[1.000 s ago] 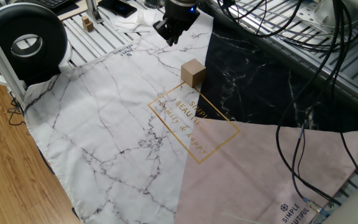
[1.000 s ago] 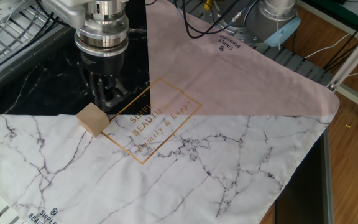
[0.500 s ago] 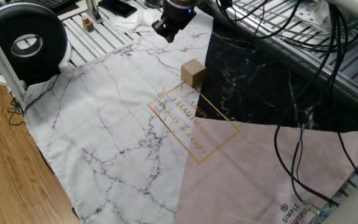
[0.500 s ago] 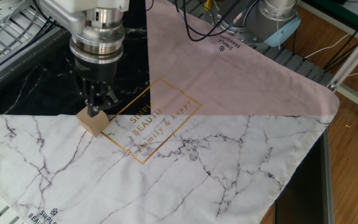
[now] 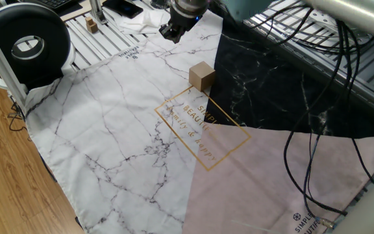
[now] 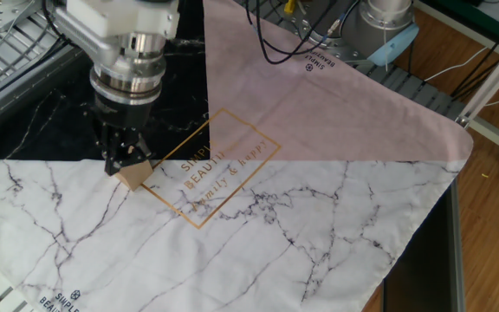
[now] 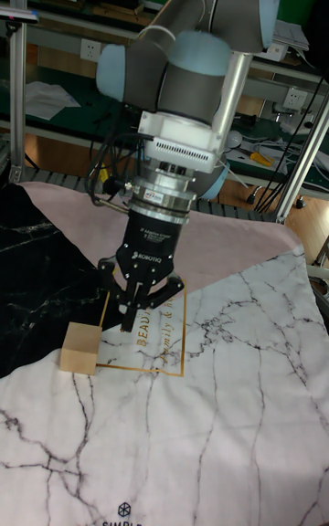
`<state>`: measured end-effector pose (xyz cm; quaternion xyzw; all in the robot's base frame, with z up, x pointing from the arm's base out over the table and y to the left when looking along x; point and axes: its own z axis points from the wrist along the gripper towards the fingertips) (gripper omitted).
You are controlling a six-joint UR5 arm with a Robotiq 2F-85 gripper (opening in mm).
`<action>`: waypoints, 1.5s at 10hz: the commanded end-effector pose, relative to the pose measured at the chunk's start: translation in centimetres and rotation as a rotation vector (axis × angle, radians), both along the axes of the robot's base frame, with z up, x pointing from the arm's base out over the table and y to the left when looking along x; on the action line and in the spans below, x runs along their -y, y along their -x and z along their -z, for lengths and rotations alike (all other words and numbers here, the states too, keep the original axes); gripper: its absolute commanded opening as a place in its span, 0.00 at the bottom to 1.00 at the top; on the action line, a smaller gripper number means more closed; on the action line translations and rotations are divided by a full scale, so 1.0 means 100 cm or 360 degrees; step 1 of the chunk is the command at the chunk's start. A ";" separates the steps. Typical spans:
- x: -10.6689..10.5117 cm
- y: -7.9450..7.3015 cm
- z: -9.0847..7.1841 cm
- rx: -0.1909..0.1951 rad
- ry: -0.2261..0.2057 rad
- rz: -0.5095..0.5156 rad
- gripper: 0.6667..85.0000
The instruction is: Approach and touch the side of the small block
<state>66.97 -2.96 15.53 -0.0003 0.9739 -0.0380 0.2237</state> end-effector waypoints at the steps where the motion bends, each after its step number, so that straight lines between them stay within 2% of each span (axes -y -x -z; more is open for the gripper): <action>1: 0.022 -0.008 0.020 0.0114 0.0054 -0.0089 0.00; 3: 0.036 -0.002 0.024 0.0116 0.0098 -0.0135 0.00; 7: 0.031 -0.003 0.023 0.0137 0.0072 -0.0167 0.00; 9: 0.023 0.010 0.031 0.0046 -0.0003 -0.0141 0.00; 10: 0.025 0.017 0.035 0.0000 -0.0013 -0.0104 0.00; 11: 0.020 0.024 0.038 -0.0043 -0.0068 -0.0055 0.00; 12: 0.024 0.038 0.044 -0.0133 -0.0069 -0.0005 0.00; 13: 0.027 0.042 0.045 -0.0157 -0.0058 0.0030 0.00; 14: 0.034 0.035 0.042 -0.0109 -0.0024 0.0048 0.00; 15: 0.041 0.018 0.034 0.0004 0.0055 -0.0012 0.00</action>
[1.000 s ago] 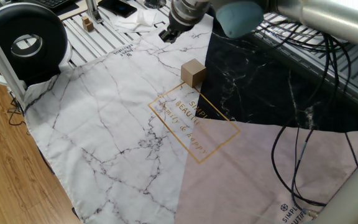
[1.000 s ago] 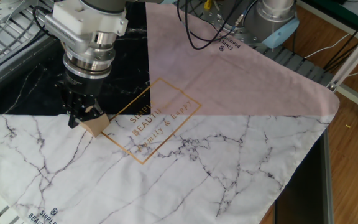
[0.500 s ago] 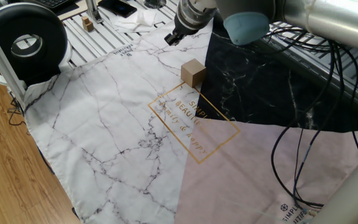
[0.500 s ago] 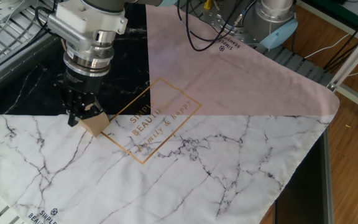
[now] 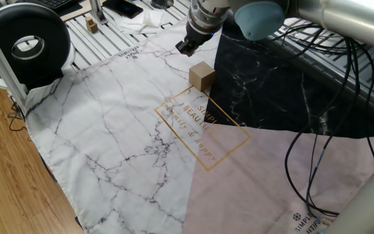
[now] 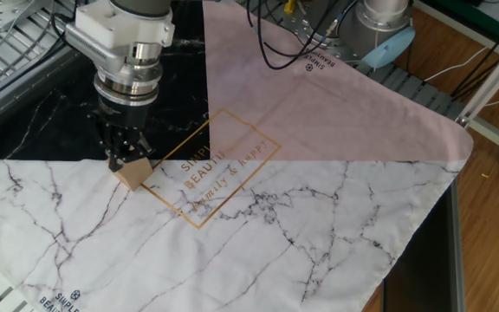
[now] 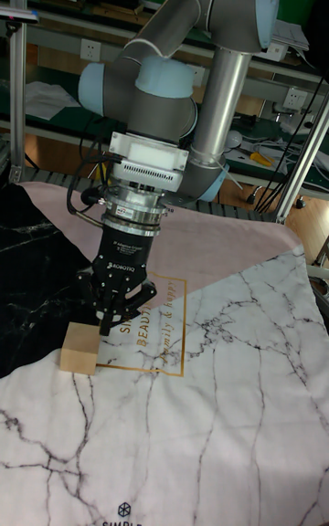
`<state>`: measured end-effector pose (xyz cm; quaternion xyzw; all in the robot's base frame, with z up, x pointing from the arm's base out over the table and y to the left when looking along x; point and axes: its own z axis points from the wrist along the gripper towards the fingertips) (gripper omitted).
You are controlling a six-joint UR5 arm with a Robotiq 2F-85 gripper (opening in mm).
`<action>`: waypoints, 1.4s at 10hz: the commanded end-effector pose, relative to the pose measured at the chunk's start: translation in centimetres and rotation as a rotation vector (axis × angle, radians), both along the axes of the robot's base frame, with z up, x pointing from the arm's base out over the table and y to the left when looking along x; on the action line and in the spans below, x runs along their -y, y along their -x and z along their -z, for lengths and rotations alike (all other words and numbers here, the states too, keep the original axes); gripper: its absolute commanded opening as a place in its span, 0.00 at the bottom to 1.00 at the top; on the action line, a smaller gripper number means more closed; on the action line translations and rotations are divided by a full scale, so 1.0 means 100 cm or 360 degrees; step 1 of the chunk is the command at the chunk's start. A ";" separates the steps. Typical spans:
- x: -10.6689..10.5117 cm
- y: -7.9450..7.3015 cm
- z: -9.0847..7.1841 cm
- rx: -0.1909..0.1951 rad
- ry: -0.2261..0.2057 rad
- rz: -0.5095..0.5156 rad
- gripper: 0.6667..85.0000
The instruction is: Approach and touch the side of the small block
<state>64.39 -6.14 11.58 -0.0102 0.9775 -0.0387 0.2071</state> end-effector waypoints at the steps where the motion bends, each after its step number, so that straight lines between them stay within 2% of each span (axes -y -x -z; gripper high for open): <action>1: 0.002 -0.018 -0.009 0.0119 -0.0002 0.0002 0.00; 2: 0.003 -0.029 -0.005 0.0161 -0.0021 -0.0020 0.00; 3: 0.012 -0.036 0.004 0.0145 0.0019 -0.0065 0.00; 4: 0.029 -0.039 0.023 0.0084 0.0092 -0.0096 0.00; 5: 0.033 -0.042 0.039 0.0060 0.0070 -0.0104 0.00; 6: 0.035 -0.046 0.047 0.0075 0.0052 -0.0098 0.00; 7: 0.023 -0.052 0.044 0.0120 -0.0046 -0.0050 0.00; 8: 0.025 -0.045 0.043 0.0071 -0.0057 -0.0056 0.00; 9: 0.038 -0.037 0.047 0.0001 0.0015 -0.0094 0.00; 10: 0.039 -0.035 0.049 -0.0018 0.0005 -0.0095 0.00; 13: 0.038 -0.038 0.053 -0.0015 -0.0017 -0.0085 0.00; 14: 0.033 -0.038 0.054 -0.0018 -0.0055 -0.0064 0.00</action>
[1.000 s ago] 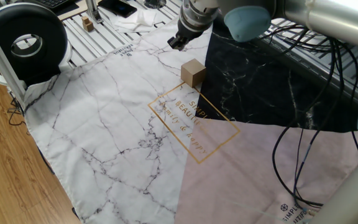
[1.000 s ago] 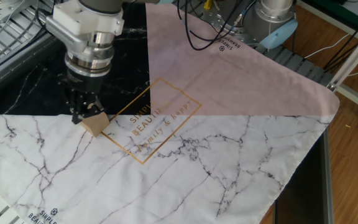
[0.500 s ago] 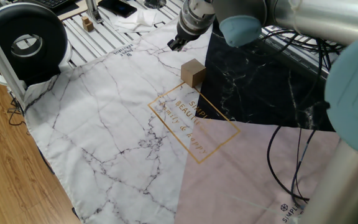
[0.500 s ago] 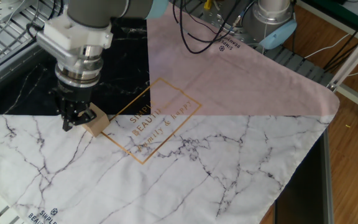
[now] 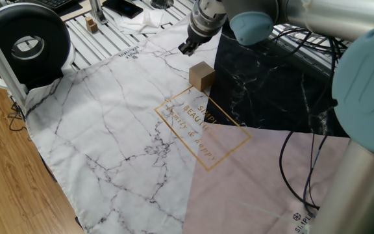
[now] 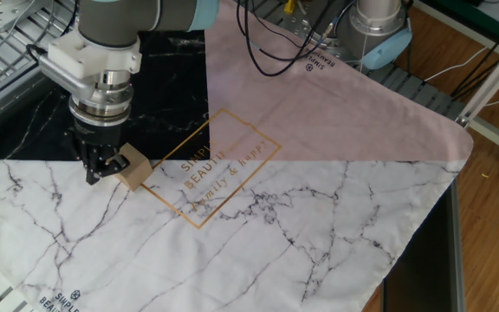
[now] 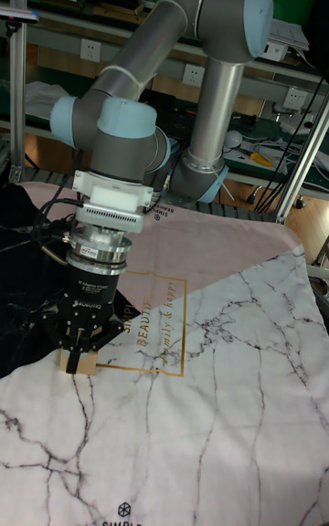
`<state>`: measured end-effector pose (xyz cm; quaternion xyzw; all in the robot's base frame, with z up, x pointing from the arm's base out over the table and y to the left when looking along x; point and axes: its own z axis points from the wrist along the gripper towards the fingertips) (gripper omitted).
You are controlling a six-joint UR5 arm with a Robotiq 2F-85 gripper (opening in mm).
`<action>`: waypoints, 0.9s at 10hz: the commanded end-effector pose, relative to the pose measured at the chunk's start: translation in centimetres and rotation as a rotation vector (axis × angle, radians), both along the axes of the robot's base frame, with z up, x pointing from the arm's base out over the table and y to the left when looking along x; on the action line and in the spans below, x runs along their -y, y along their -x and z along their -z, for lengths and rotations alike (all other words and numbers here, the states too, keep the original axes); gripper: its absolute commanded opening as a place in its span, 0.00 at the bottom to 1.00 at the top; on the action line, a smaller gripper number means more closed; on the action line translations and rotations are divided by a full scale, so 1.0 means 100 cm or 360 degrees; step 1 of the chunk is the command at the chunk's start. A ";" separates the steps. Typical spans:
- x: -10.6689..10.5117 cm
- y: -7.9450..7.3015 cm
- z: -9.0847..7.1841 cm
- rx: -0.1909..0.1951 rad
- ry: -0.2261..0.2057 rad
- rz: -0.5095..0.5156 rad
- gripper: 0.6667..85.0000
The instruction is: Approach and touch the side of the small block
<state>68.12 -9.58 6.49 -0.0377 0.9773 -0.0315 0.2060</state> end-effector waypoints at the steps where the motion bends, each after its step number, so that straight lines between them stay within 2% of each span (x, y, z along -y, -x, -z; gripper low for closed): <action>1: -0.006 0.001 0.005 -0.0029 -0.0094 0.0049 0.00; 7: -0.005 0.007 0.010 -0.0077 -0.0101 0.0069 0.00; 9: -0.004 0.011 0.013 -0.0113 -0.0096 0.0085 0.00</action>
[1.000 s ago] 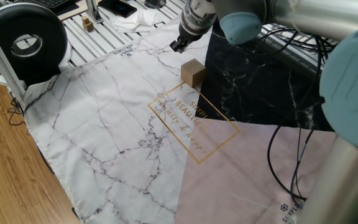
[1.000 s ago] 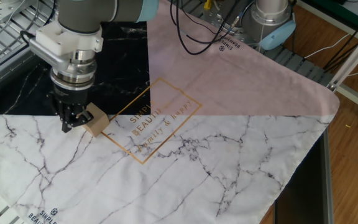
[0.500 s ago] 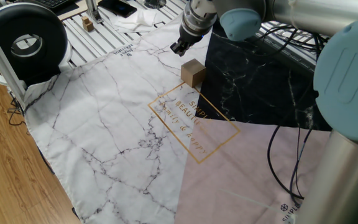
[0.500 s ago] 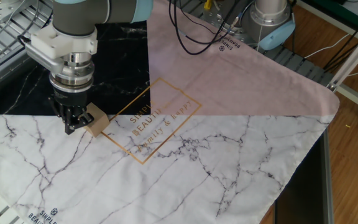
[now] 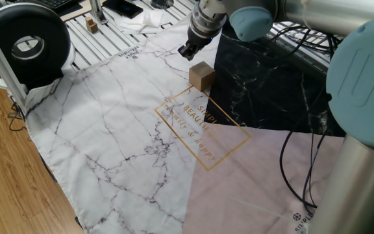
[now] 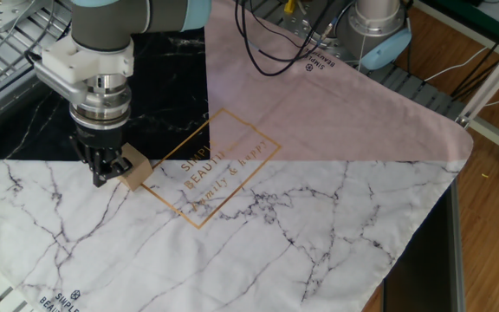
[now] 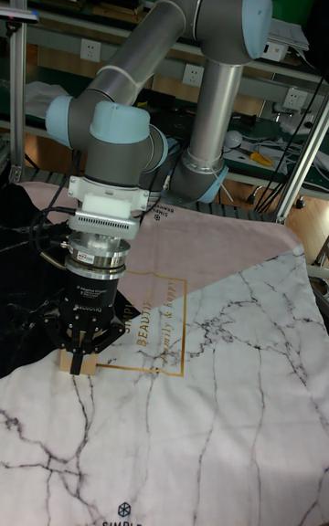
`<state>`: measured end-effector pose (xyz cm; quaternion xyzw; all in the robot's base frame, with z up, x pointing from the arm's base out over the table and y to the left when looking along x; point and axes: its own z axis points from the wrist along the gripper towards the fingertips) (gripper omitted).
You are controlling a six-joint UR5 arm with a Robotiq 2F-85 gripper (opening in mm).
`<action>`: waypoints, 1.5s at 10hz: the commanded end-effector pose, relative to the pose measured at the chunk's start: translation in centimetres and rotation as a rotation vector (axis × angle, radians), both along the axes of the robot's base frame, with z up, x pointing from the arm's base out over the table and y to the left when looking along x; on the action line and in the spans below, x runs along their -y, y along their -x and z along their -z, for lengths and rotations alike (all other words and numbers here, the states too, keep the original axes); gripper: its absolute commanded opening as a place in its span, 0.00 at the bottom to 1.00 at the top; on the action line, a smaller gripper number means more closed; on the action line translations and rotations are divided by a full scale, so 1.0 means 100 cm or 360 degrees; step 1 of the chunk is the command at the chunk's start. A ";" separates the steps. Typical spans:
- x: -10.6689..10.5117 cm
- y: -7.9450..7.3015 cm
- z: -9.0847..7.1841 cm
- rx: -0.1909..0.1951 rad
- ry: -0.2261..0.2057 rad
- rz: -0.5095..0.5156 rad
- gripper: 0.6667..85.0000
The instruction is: Approach and touch the side of the small block
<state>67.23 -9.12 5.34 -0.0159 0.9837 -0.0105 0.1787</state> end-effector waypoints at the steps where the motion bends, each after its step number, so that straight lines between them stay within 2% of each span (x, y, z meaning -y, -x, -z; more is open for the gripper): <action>1: 0.000 0.002 0.002 -0.0023 -0.0024 0.0029 0.00; 3: 0.000 0.003 0.003 -0.0031 -0.0029 0.0029 0.00; 7: 0.003 0.015 0.006 -0.0109 -0.0006 0.0018 0.00; 15: 0.002 0.020 0.002 -0.0143 -0.0017 0.0021 0.00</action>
